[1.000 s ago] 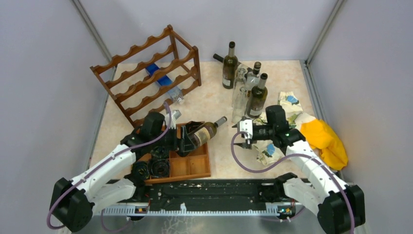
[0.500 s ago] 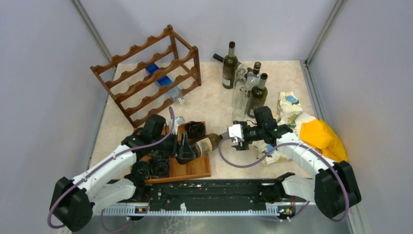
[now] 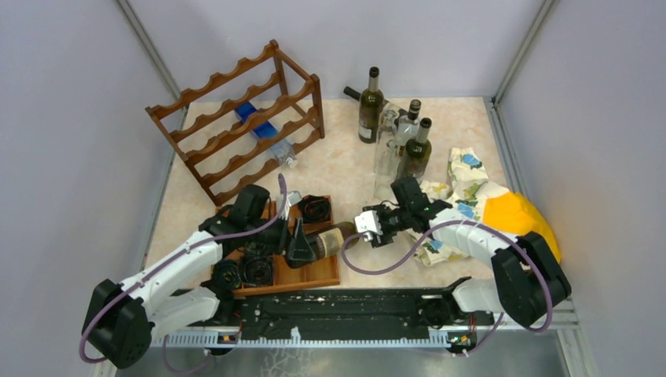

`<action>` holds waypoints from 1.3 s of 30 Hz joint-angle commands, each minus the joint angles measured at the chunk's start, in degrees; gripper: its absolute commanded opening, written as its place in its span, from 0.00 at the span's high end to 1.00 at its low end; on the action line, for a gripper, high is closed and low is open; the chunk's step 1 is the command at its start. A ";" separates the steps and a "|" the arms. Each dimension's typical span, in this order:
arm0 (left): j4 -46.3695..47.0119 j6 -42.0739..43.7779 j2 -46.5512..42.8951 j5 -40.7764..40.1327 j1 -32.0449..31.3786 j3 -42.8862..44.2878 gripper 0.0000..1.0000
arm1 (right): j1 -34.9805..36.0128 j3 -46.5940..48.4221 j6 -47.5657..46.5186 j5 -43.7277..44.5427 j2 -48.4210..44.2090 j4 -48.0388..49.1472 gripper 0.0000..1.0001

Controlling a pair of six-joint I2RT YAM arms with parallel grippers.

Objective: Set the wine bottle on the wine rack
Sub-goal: Pick up the wine bottle from the center of the board.

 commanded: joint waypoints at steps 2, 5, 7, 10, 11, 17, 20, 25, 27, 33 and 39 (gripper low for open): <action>1.23 2.03 -0.26 4.20 -0.04 -0.02 1.00 | 3.53 -1.93 -2.70 -0.78 1.35 4.27 0.44; 1.23 2.12 -0.15 3.80 0.00 -0.17 1.00 | 4.18 -2.29 -2.69 -0.78 2.42 5.59 0.48; 1.16 2.22 0.14 3.74 -0.01 -0.02 1.00 | 4.22 -2.46 -2.77 -0.58 3.03 6.23 0.52; 1.17 2.23 0.63 3.45 -0.05 0.07 1.00 | 4.25 -3.05 -2.68 -0.25 3.60 7.79 0.58; 1.16 2.23 0.74 3.36 0.00 0.18 1.00 | 4.25 -3.29 -2.59 -0.31 3.67 8.34 0.60; 0.92 0.97 0.90 0.18 -0.03 0.86 0.70 | 4.47 -2.93 -1.82 -0.60 2.67 7.03 1.00; 1.49 -1.71 0.05 -2.30 -0.04 1.44 0.40 | 4.46 -0.54 1.09 -1.59 0.33 1.89 1.00; 3.78 -5.85 -4.62 -9.88 0.00 2.72 0.09 | 4.42 3.46 15.28 -3.50 -4.56 -4.90 1.00; 3.56 -6.99 -6.65 -15.35 0.01 3.32 0.02 | 4.32 3.69 20.13 -4.01 -6.48 -6.10 1.00; 3.92 -8.23 -9.19 -22.92 0.01 2.82 0.01 | 3.03 0.17 28.64 -5.27 -10.28 -4.00 1.00; -1.83 -7.31 -9.48 -33.25 0.00 6.47 0.01 | 1.05 -1.66 30.24 -6.98 -12.17 -3.23 1.00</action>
